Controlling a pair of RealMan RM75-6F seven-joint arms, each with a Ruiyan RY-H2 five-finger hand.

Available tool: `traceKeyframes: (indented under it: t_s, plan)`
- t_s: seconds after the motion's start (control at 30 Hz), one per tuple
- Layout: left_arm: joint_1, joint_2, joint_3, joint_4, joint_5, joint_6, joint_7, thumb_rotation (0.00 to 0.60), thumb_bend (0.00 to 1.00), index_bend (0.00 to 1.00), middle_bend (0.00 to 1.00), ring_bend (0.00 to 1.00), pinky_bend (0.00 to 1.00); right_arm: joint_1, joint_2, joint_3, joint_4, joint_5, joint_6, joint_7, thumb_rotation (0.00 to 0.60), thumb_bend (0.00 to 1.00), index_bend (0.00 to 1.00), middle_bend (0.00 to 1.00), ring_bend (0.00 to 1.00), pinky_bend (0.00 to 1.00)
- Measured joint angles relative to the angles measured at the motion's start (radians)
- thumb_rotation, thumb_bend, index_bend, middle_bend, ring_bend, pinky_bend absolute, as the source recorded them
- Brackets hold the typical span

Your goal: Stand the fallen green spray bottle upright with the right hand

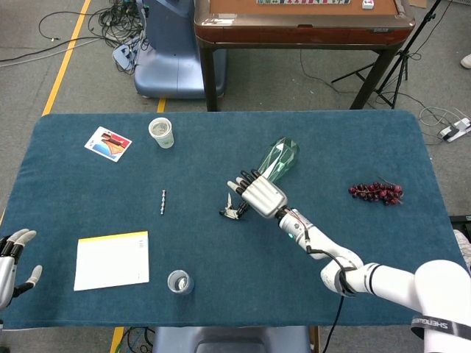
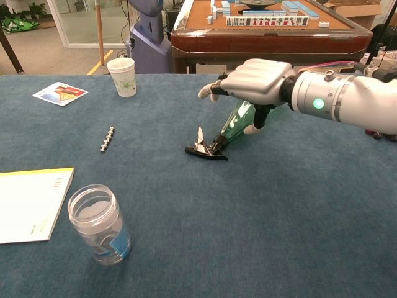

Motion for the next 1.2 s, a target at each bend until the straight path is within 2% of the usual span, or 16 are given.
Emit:
traceKeyframes:
  t_s: [0.37,0.53,0.6,0.8,1.0,1.2]
  plan:
    - [0.015,0.003,0.001,0.002,-0.01,0.008,-0.001,0.6,0.33,0.2,0.17,0.17,0.06,0.07,-0.102,-0.045,0.228,-0.048,-0.07,0.037,0.6,0.2,0.2,0.25,0.1,0.21]
    - [0.022,0.004,0.0,0.007,-0.012,0.016,-0.007,0.6,0.33,0.2,0.17,0.17,0.06,0.091,-0.152,-0.059,0.321,-0.064,-0.09,0.078,0.6,0.25,0.24,0.28,0.12,0.21]
    - [0.026,0.005,0.0,0.009,-0.015,0.018,-0.011,0.6,0.33,0.2,0.17,0.17,0.06,0.099,-0.168,-0.064,0.352,-0.071,-0.094,0.093,0.6,0.26,0.28,0.3,0.13,0.21]
    - [0.033,0.007,0.0,0.01,-0.015,0.024,-0.016,0.6,0.33,0.2,0.17,0.17,0.06,0.116,-0.208,-0.075,0.425,-0.097,-0.089,0.136,0.6,0.29,0.47,0.41,0.22,0.21]
    - [0.035,0.008,-0.003,0.015,-0.012,0.026,-0.023,0.6,0.33,0.2,0.17,0.17,0.06,0.115,-0.213,-0.075,0.434,-0.122,-0.033,0.204,0.6,0.34,0.63,0.51,0.34,0.26]
    - [0.031,0.008,-0.005,0.014,-0.007,0.022,-0.023,0.6,0.33,0.2,0.17,0.17,0.06,0.092,-0.163,-0.062,0.345,-0.143,0.069,0.324,0.6,0.34,0.67,0.54,0.38,0.28]
